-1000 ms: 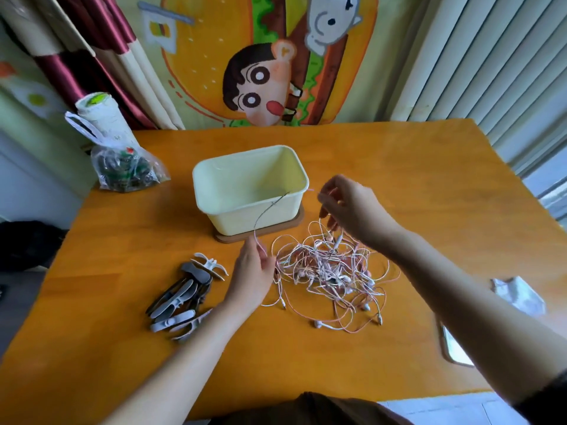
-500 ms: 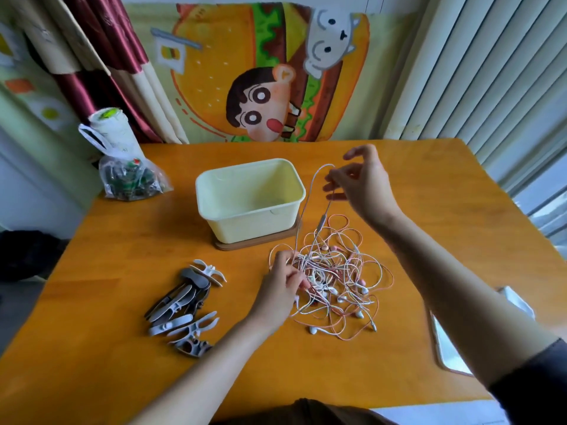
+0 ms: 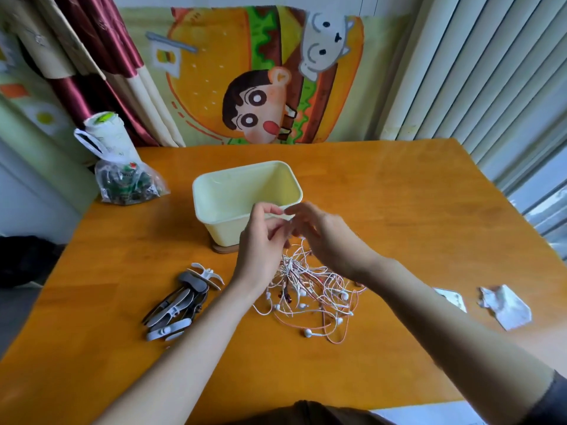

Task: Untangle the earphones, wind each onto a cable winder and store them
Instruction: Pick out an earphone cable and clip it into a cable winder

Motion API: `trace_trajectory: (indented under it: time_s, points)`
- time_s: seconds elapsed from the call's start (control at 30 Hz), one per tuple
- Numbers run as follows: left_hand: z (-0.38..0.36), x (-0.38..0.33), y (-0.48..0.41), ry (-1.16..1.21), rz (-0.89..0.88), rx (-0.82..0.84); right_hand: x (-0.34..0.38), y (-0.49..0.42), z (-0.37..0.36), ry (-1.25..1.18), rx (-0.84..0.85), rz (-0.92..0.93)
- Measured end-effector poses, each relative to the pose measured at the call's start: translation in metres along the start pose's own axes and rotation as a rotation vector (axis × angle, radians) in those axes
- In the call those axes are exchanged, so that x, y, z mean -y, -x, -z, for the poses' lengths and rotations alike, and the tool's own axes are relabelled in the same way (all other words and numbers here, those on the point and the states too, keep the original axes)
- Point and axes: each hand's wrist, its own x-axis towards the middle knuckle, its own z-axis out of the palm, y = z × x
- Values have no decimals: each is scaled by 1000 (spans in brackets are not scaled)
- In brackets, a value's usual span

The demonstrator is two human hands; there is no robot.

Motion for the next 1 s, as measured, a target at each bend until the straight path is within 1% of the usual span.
trace_trajectory:
  time_s: [0.07,0.13,0.2,0.27,0.33,0.43,0.5,0.6,0.7,0.87,0.9,0.93,0.97,1.0]
  points:
    - [2,-5,-4,24,-34,-12,5,1,-6,-39,52,-31]
    - [5,-8,-4,31,-55,-14,3,-1,-5,-22,21,-47]
    - [9,-4,-2,-11,-38,-2,-1,-3,0,-13,-16,-47]
    - [10,8,3,-32,27,49,-3,-5,3,13,-10,-40]
    - [9,24,10,-75,77,150,-2,-5,2,59,-22,-23]
    - [4,45,24,-179,129,281,4,-10,8,-9,-169,-12]
    - [3,53,33,-210,172,274,9,-17,20,-56,-266,-16]
    - [4,59,39,-198,179,212,14,-26,36,-113,-369,-13]
    - [5,67,41,-236,209,253,15,-33,43,-200,-472,-24]
    - [17,74,39,-275,265,286,4,-30,41,-214,-550,-107]
    - [20,73,37,-272,270,280,-1,-27,40,-165,-549,-139]
    - [23,71,34,-283,274,272,-6,-24,39,-84,-515,-173]
    - [24,65,31,-289,265,263,-13,-20,37,21,-434,-203]
    - [25,57,27,-285,239,245,-21,-17,33,136,-319,-230]
